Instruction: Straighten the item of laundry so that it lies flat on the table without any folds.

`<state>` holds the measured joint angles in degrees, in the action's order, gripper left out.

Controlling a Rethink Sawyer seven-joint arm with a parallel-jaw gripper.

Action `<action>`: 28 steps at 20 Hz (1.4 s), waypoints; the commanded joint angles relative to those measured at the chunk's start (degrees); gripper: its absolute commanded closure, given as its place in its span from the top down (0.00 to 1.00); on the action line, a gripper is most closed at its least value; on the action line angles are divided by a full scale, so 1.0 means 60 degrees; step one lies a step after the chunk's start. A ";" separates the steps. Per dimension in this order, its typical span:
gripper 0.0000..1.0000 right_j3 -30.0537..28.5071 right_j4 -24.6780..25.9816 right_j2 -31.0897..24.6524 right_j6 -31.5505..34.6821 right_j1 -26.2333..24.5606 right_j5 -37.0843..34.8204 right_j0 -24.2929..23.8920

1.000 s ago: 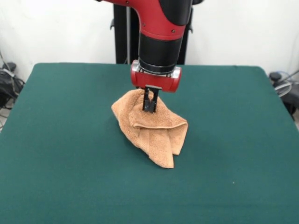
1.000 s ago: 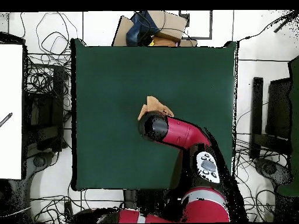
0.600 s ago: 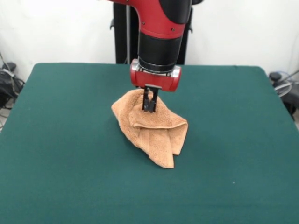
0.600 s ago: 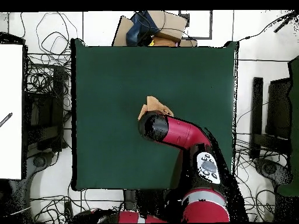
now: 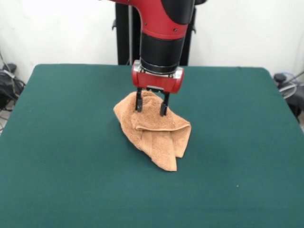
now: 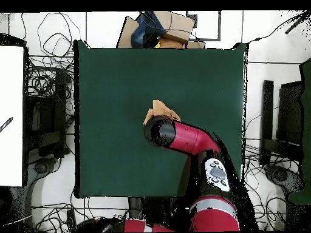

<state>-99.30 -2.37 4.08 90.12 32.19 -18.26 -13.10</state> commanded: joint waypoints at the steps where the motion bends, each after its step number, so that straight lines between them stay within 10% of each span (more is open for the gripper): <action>1: 1.00 -0.0389 -0.0258 -0.0695 0.1845 0.0007 0.0581 -0.0177; 28: 1.00 0.0717 0.0180 -0.0648 0.1336 -0.1687 0.0841 -0.0513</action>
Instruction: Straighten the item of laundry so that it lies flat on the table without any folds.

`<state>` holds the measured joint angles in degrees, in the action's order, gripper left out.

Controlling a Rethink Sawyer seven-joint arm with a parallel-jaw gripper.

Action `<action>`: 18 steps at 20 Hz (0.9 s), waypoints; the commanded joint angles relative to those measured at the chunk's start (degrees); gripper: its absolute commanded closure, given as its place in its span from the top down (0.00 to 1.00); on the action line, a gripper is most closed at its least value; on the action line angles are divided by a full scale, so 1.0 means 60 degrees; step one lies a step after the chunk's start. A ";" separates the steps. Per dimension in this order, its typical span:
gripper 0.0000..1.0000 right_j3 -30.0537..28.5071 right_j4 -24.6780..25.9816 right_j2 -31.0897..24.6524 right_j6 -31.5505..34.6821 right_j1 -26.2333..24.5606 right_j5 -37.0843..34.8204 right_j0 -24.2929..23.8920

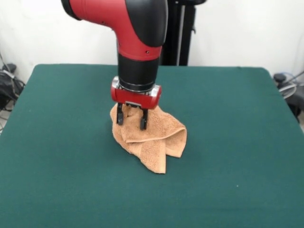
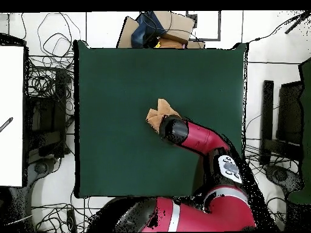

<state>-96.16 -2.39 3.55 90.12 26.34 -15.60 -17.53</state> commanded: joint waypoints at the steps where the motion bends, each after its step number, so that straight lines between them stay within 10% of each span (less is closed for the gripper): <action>1: 1.00 0.0220 0.0187 -0.0569 0.1325 -0.0757 0.0401 0.0209; 9: 1.00 0.0097 0.0115 -0.0594 0.1546 -0.0794 0.0682 0.0241; 10: 0.00 0.0079 0.0093 -0.0569 0.1585 -0.0788 0.0723 0.0272; 18: 0.00 0.0063 -0.0012 -0.0471 0.1692 -0.0722 0.0690 0.0482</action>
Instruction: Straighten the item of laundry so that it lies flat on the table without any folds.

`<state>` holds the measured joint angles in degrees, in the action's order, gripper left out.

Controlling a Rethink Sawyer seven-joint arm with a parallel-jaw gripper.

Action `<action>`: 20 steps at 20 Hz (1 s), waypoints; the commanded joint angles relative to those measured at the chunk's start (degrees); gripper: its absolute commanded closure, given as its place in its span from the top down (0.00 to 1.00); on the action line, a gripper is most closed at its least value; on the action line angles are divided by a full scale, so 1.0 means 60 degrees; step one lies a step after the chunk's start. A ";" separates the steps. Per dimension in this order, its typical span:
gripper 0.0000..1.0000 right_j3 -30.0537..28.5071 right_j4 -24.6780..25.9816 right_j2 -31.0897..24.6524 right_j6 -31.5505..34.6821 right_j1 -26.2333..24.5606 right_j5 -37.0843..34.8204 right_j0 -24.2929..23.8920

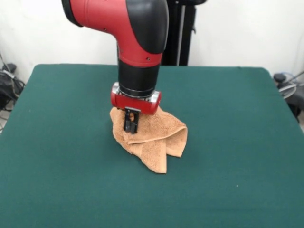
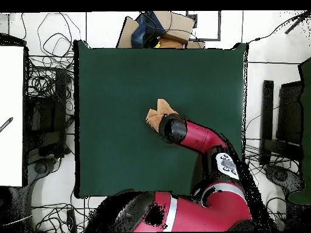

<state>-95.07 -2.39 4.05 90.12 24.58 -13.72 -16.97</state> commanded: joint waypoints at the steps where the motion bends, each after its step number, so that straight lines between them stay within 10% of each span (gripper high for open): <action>1: 0.00 -0.0152 -0.0023 -0.0598 0.1687 -0.0409 0.0390 0.0360; 20: 0.00 -0.0713 -0.0207 -0.0410 0.1932 0.0968 0.0000 0.0768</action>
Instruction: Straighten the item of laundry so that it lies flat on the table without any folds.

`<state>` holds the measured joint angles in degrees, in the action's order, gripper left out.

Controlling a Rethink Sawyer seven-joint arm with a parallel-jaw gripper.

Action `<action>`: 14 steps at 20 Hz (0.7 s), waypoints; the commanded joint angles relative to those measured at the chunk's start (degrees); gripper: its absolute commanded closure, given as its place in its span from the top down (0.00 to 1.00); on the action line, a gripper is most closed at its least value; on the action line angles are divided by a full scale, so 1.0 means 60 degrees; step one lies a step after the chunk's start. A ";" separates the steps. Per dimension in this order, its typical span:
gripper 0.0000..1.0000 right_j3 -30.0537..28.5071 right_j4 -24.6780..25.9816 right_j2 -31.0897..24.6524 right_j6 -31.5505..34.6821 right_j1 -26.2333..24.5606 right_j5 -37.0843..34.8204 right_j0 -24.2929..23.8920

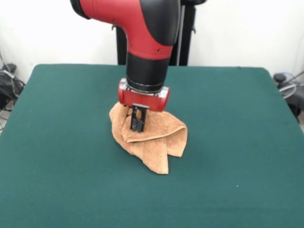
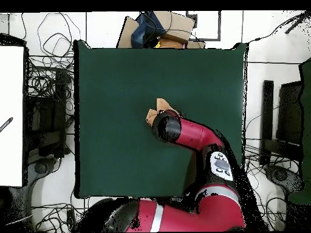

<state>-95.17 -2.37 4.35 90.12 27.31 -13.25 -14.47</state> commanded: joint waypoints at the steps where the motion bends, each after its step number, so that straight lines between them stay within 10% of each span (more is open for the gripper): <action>1: 1.00 -0.0747 -0.0187 -0.0564 0.1893 0.0527 0.0058 0.0266; 14: 1.00 -0.0746 -0.0219 -0.0550 0.1777 0.0502 -0.0403 0.0330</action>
<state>-95.67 -2.36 4.33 90.12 30.05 -13.26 -13.30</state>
